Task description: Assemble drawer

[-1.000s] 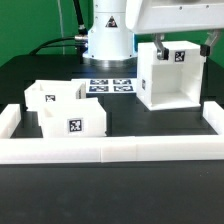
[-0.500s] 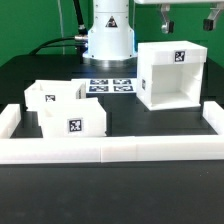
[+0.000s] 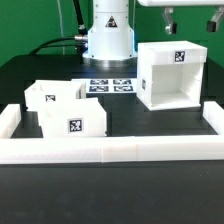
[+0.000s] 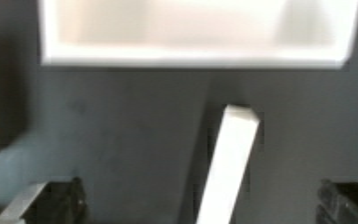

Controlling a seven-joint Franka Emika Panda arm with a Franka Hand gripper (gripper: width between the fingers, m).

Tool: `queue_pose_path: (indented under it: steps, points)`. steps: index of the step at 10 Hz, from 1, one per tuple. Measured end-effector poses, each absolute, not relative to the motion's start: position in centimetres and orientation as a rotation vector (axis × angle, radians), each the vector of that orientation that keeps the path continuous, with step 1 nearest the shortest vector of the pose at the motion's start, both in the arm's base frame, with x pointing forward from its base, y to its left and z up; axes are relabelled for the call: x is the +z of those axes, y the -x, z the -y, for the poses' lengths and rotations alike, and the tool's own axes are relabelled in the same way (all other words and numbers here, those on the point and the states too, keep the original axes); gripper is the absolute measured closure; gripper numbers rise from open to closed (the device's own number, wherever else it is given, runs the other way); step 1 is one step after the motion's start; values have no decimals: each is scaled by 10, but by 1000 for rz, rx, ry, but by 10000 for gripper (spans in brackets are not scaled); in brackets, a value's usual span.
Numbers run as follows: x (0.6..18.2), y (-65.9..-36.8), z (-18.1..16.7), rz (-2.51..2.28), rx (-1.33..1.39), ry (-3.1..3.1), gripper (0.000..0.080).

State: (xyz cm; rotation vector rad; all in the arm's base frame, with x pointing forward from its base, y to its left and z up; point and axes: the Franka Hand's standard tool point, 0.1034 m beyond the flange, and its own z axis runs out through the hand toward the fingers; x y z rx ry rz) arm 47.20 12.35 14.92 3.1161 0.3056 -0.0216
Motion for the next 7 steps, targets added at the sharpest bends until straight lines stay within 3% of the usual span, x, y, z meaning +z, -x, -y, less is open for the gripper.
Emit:
queue_pose_path:
  steps: [4, 7]
  points:
    - [124, -431, -149, -340, -36, -3115, 150]
    - [124, -432, -149, -327, -26, -3122, 150]
